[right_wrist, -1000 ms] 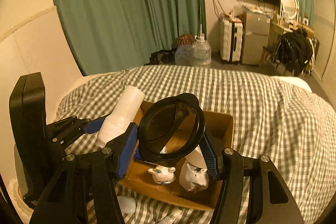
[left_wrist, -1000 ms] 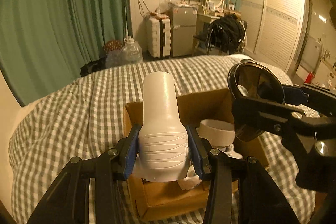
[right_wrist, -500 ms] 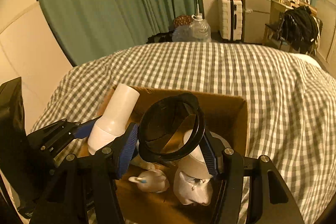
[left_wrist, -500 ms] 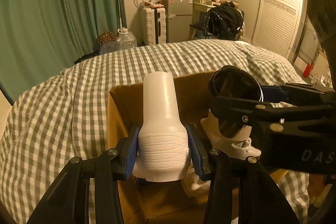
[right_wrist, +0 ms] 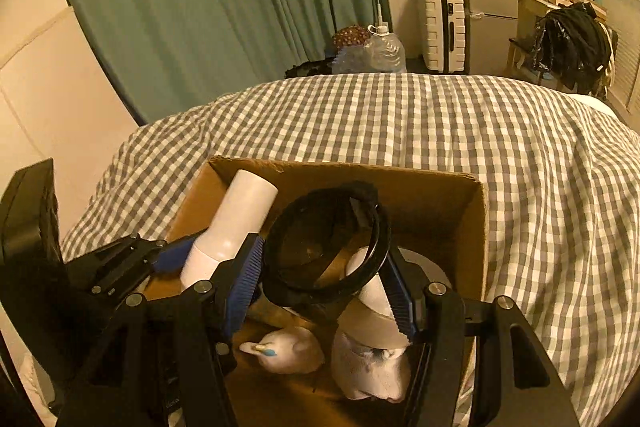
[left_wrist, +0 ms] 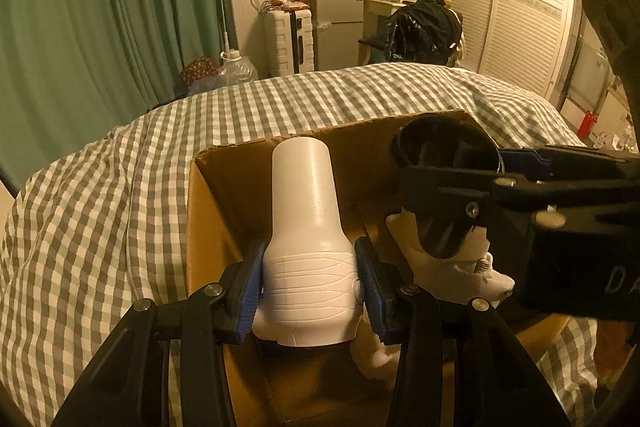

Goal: Organize objects

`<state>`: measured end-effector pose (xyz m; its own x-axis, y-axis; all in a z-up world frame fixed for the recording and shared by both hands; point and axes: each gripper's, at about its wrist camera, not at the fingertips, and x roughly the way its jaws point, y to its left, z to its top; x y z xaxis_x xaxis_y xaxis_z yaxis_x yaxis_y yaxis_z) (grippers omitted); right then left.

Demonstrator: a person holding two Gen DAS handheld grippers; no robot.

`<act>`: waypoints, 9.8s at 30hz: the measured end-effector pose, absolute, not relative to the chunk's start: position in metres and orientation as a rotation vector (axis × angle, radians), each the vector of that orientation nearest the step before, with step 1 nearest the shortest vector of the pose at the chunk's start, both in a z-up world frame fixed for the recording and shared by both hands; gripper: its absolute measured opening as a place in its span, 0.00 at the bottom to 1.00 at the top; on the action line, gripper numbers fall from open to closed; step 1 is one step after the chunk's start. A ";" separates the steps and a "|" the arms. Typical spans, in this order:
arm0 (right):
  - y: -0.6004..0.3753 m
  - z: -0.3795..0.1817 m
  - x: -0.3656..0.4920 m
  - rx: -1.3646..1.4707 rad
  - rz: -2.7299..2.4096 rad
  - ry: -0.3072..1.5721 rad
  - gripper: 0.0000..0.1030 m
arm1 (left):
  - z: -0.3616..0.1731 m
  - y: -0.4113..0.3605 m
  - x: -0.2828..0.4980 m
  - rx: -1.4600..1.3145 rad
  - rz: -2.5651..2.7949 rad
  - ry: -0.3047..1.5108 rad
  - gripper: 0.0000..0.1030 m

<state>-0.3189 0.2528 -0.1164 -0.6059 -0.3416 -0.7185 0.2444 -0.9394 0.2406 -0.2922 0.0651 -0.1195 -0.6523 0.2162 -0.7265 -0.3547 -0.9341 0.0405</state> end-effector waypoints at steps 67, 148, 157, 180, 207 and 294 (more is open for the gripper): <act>0.258 -0.162 -0.123 1.385 -2.728 -0.108 0.74 | -0.192 0.044 -0.149 -1.309 2.619 0.322 0.73; 0.213 -0.024 -0.053 0.946 -2.740 0.021 0.24 | -0.012 0.017 -0.074 -0.889 2.714 0.125 0.55; 0.224 0.032 -0.107 0.834 -2.776 0.074 0.24 | 0.029 0.038 -0.135 -0.783 2.736 0.142 0.55; 0.240 -0.045 -0.270 1.026 -2.667 -0.025 0.24 | -0.062 0.065 -0.279 -0.988 2.690 0.194 0.55; 0.257 -0.126 -0.310 1.272 -2.574 -0.084 0.24 | -0.123 0.082 -0.304 -1.179 2.603 0.285 0.55; 0.288 -0.056 -0.028 0.389 -3.186 0.025 0.99 | -0.017 0.019 -0.030 -0.449 2.958 0.095 1.00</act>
<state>-0.0282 0.2883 -0.0564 -0.9684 0.0691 -0.2396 -0.0654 -0.9976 -0.0233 -0.0304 0.0186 -0.0172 -0.9442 0.1367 -0.2997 -0.1557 -0.9870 0.0403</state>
